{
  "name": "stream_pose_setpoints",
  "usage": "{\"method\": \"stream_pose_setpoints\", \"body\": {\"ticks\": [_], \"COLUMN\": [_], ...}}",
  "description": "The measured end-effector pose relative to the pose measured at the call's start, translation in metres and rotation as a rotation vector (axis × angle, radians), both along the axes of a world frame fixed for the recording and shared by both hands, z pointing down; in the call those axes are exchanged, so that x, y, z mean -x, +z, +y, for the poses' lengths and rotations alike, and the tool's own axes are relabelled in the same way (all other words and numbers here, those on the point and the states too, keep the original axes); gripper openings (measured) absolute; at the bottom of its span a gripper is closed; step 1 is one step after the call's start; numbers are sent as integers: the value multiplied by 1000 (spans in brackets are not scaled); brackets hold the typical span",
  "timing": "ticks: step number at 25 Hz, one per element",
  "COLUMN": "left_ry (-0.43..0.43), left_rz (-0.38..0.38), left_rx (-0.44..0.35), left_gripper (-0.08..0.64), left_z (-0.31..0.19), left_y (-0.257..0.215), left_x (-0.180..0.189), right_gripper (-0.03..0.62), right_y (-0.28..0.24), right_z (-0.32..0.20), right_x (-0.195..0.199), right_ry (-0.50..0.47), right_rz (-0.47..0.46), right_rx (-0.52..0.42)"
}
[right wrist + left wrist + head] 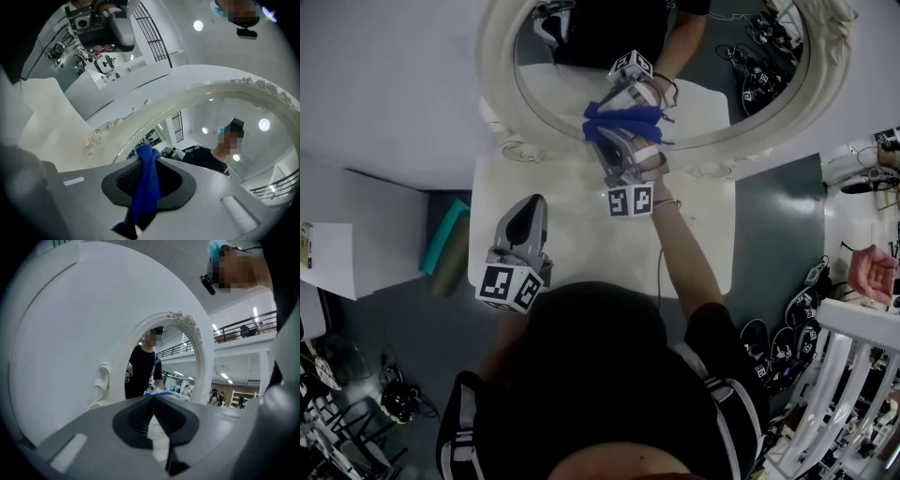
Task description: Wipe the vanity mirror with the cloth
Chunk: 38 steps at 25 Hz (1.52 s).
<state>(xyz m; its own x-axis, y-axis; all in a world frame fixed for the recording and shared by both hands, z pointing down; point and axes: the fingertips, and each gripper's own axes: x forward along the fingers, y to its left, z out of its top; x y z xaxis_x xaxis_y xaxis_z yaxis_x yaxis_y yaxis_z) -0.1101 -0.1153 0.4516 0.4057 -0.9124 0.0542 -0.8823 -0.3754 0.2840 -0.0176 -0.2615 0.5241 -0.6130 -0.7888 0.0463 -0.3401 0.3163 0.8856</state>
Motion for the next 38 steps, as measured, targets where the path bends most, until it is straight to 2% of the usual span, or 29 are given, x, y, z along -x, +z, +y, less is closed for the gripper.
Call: {"method": "stream_pose_setpoints", "body": {"ticks": [3, 7, 12, 14, 16, 18, 21, 26, 28, 29, 32, 33, 34, 35, 37, 38], "left_ry": [-9, -30, -49, -50, -52, -57, -56, -42, -36, -31, -18, -15, -10, -5, -2, -3], "left_rz": [-10, -19, -12, -10, -12, -13, -13, -21, -17, -18, -17, -14, -15, -18, -21, -20], "left_rx": [-1, 2, 5, 5, 4, 5, -1, -1, 0, -1, -3, -2, -4, -7, -8, -8], "left_gripper": [11, 11, 11, 11, 11, 11, 11, 11, 11, 11, 11, 11, 11, 11, 11, 11], "left_z": [0, 4, 8, 9, 12, 14, 17, 16, 11, 9, 1, -1, -2, -2, -2, -2], "left_y": [-2, -6, -4, -3, -2, -4, -6, -7, -4, -2, 0, 1, 1, 0, -2, -3], "left_x": [5, 12, 13, 13, 14, 14, 13, 14, 12, 11, 6, 5, 4, 2, 1, 0], "right_gripper": [58, 58, 58, 58, 58, 60, 58, 60, 58, 58, 58, 58, 58, 58, 60, 60], "right_y": [34, 59, 110, 119, 113, 99, 70, 22, 12, 7, -14, -20, -20, -16, -2, 1], "right_z": [-4, -8, -11, -11, -8, -2, 13, 36, 47, 54, 83, 94, 103, 111, 118, 116], "right_x": [-5, -8, -14, -16, -15, -16, -23, -37, -42, -43, -42, -42, -43, -45, -55, -62], "right_ry": [-1, 6, 29, 25, 4, -29, -61, -176, -230, -266, -477, -539, -555, -523, -371, -289], "right_rz": [-20, -93, -114, -122, -177, -305, -584, -1038, -1161, -1187, -1200, -1171, -1110, -1023, -840, -777], "right_rx": [100, 247, 506, 565, 629, 762, 1038, 1425, 1605, 1683, 1863, 1882, 1867, 1822, 1671, 1589]}}
